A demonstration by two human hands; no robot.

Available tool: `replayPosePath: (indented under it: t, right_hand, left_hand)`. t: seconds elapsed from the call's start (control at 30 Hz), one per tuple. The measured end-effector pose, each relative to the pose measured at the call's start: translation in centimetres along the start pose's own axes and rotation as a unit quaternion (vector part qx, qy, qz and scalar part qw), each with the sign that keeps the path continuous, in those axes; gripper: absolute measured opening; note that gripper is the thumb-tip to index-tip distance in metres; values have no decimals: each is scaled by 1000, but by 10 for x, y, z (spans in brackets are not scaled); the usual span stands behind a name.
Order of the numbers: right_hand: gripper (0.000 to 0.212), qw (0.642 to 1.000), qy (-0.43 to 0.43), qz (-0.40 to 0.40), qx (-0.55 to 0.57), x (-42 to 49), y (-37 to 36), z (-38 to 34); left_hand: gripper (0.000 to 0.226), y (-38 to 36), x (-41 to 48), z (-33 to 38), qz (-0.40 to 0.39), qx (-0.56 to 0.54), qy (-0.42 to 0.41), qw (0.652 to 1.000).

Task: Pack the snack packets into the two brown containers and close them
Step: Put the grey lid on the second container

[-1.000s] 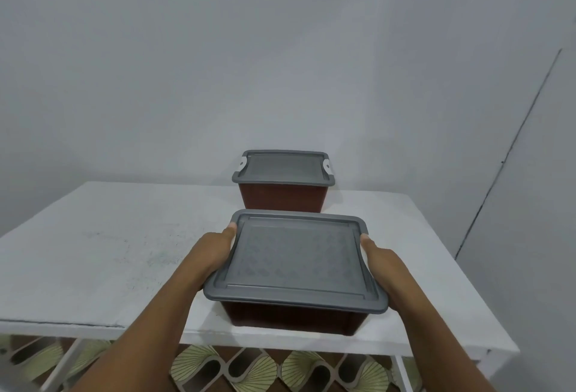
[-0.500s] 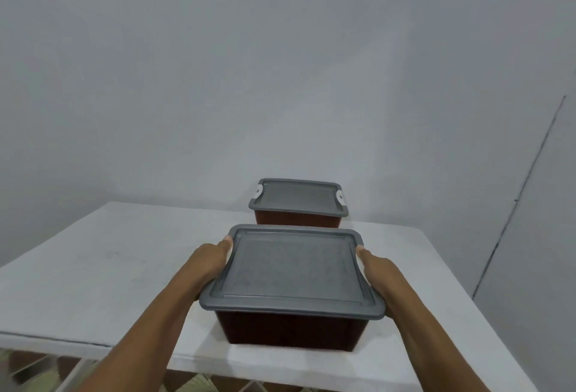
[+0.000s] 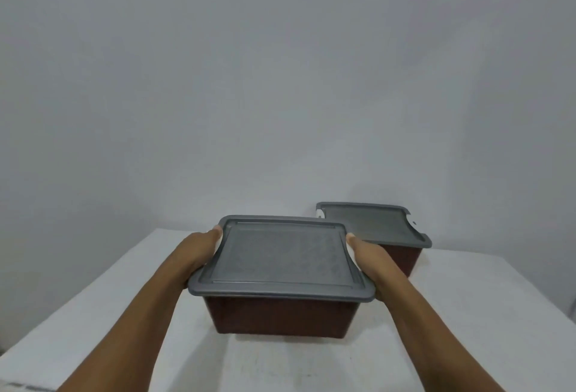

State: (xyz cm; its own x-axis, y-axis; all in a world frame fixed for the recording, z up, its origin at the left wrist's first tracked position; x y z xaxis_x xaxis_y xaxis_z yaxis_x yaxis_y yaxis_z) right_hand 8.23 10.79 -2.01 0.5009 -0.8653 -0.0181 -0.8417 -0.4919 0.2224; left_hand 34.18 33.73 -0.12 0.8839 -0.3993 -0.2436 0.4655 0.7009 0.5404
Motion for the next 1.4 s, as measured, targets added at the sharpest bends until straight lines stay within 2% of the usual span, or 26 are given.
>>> replayPosePath:
  t: [0.27,0.47,0.67,0.83,0.97,1.1,1.23,1.4]
  right_hand:
    - [64,999,-23,20,16,39,-105,-18]
    - [69,998,-56,37,0,67,-141,-19]
    - [62,998,23,55,-20,96,-149,-19]
    - [59,989,20,58,-137,131,-156,-20]
    - [65,985,-11,85,-152,166,-159,-12]
    - [65,970,-28,97,-221,199,-159,-8]
    - [46,938,-7,91,-334,215,-162,-16]
    - [44,887,4,26,-461,234,-171,-5]
  left_hand:
    - [66,61,97,-4,-24,-13,7,1000]
    - [64,64,148,-8,-55,-30,11,998]
    - [62,42,186,-2,-79,-32,15,996]
    - [56,29,224,9,-89,-28,1,996]
    - [62,15,251,22,-98,-20,-3,995]
    - [60,0,273,28,-98,-15,-4,995]
    - [65,-9,296,32,-104,-13,8,994]
    - [62,-24,314,26,-99,-15,15,995]
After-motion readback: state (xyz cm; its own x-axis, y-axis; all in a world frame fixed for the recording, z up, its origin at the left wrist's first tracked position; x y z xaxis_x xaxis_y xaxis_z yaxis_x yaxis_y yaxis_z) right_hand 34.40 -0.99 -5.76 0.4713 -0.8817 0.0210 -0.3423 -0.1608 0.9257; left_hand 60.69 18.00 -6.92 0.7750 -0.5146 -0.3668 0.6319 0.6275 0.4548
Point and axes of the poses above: each hand's wrist, its own x-axis towards the middle knuckle, its own y-axis out of the back of the hand, z = x × y, the point moved 3 cm from there along x, towards the middle knuckle, and after that the axes turned 10 degrees about y, right-handed, at the moved point
